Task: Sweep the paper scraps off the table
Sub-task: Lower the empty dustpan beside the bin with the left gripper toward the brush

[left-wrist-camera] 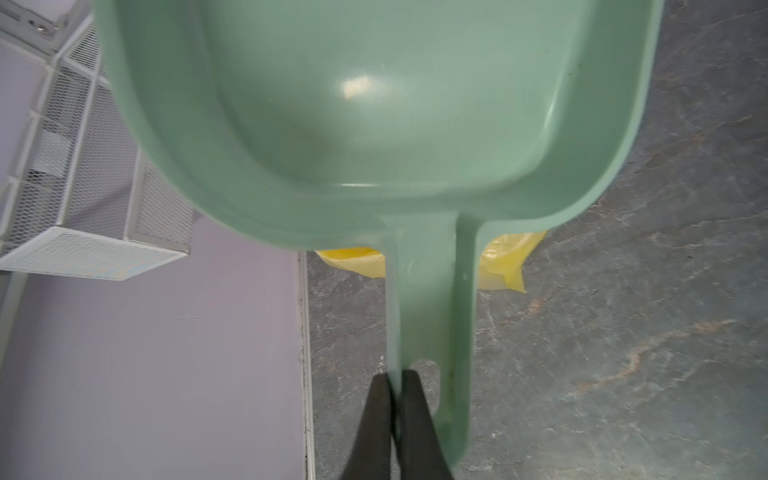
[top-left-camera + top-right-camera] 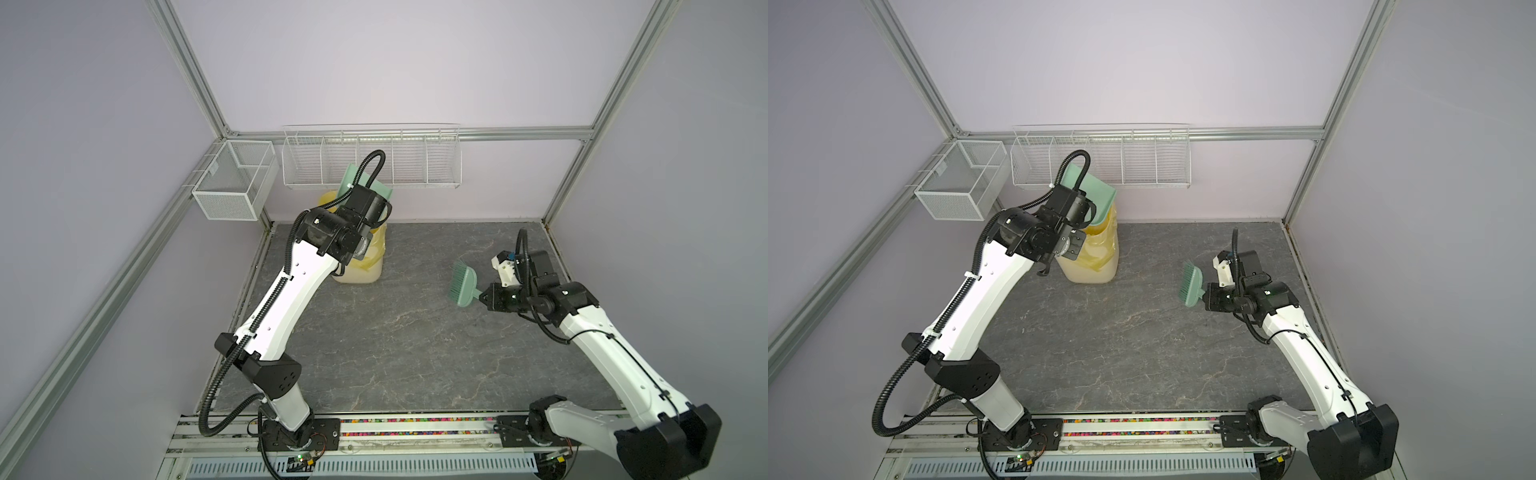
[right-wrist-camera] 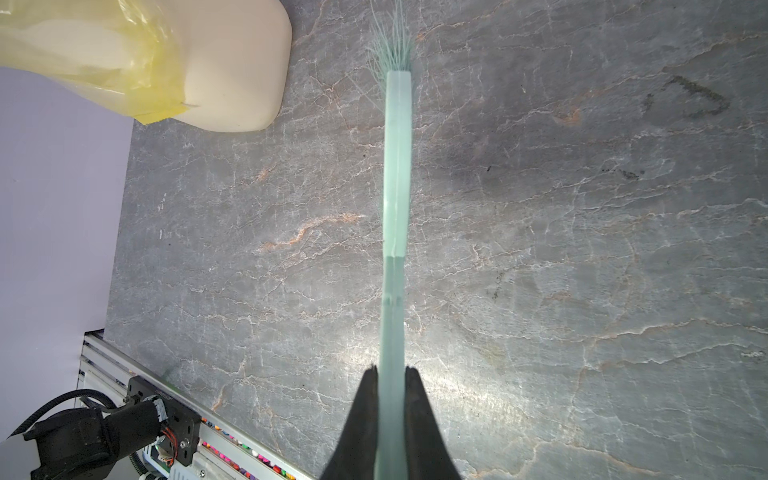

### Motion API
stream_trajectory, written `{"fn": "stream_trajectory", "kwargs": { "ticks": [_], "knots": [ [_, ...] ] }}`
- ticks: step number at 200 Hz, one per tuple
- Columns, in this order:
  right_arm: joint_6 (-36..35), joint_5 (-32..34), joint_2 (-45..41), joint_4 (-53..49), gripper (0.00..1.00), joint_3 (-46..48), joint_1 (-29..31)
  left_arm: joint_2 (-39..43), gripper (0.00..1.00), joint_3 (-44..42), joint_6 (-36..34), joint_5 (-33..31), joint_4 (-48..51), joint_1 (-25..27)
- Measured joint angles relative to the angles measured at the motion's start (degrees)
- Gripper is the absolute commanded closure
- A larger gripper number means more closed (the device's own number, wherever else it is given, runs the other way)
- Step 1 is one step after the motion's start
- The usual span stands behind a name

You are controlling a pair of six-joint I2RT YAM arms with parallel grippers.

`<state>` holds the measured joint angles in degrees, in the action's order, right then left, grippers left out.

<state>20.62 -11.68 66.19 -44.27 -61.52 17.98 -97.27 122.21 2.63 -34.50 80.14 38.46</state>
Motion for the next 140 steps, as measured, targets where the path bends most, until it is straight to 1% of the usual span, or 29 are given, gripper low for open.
{"fn": "stream_trajectory", "kwargs": {
  "ticks": [39,60,85,109,140],
  "knots": [
    [-0.48,0.66,0.20,-0.98,0.93,-0.68,-0.79,0.20,1.00,-1.88,1.88,7.85,-0.20,0.46],
    [-0.96,1.25,0.20,-1.57,0.93,-1.70,-2.58,0.20,1.00,-2.73,2.93,12.50,-1.27,0.46],
    [-1.16,1.86,0.17,-2.47,0.94,-2.99,-4.59,0.20,1.00,-5.75,3.76,17.88,-4.11,0.52],
    [-1.03,3.08,-0.57,-3.23,0.93,-3.17,-6.36,0.09,1.00,-9.18,4.24,21.64,-6.82,0.57],
    [0.31,4.00,-3.28,-3.48,0.93,-3.17,-9.07,-1.49,1.00,-9.99,4.46,25.86,-9.11,0.61]
  ]
}}
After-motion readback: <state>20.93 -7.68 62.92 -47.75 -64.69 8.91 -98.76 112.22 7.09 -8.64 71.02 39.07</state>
